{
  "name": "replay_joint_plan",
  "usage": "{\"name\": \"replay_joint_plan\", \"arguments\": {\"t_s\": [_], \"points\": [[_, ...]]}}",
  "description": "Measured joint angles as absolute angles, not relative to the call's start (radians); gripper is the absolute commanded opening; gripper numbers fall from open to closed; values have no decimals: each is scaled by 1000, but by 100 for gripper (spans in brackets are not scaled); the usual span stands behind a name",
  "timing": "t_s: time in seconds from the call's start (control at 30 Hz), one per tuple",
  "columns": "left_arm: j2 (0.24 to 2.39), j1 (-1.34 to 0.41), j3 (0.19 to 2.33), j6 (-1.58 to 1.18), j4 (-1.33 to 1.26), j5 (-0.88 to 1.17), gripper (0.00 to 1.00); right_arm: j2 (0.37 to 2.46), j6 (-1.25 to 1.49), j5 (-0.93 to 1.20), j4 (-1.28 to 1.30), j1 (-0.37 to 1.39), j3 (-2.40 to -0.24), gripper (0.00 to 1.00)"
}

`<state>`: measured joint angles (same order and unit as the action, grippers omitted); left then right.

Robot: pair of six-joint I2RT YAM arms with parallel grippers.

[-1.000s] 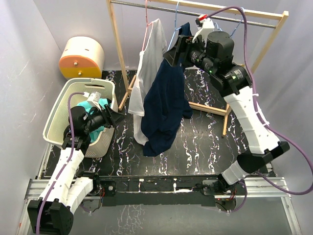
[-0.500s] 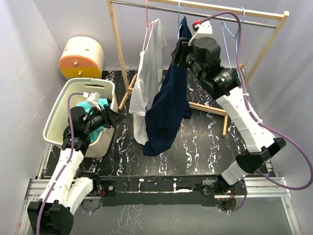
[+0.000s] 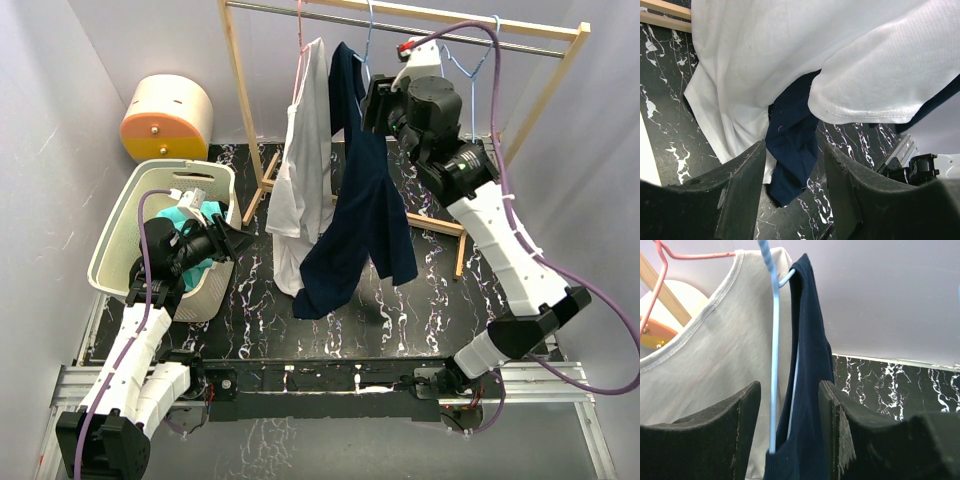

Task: Remove the t-shirt from the hanger

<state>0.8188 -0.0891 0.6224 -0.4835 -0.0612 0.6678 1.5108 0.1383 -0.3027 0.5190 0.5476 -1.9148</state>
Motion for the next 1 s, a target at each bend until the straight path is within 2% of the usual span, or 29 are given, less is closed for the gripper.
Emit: {"name": "replay_joint_plan", "arguments": {"t_s": [0.03, 0.07, 0.1, 0.13, 0.17, 0.47, 0.8, 1.0], "points": [[819, -89, 622, -484, -60, 668, 48, 1524, 135, -295, 513, 548, -1916, 49], [819, -89, 622, -484, -59, 668, 47, 1538, 132, -288, 509, 547, -1917, 40], [819, -89, 621, -484, -59, 668, 47, 1552, 130, -283, 505, 547, -1917, 21], [819, -89, 620, -484, -58, 668, 47, 1566, 126, -279, 503, 547, -1917, 10], [819, -89, 620, -484, -58, 668, 47, 1576, 122, -274, 503, 546, -1918, 8], [819, -89, 620, -487, -58, 668, 46, 1575, 124, -286, 445, 542, -1893, 8], [819, -89, 620, -488, -59, 669, 46, 1445, 80, -285, 354, 542, -1826, 8], [819, -89, 620, -488, -59, 670, 50, 1355, 112, -241, 439, 542, -1827, 8]]}}
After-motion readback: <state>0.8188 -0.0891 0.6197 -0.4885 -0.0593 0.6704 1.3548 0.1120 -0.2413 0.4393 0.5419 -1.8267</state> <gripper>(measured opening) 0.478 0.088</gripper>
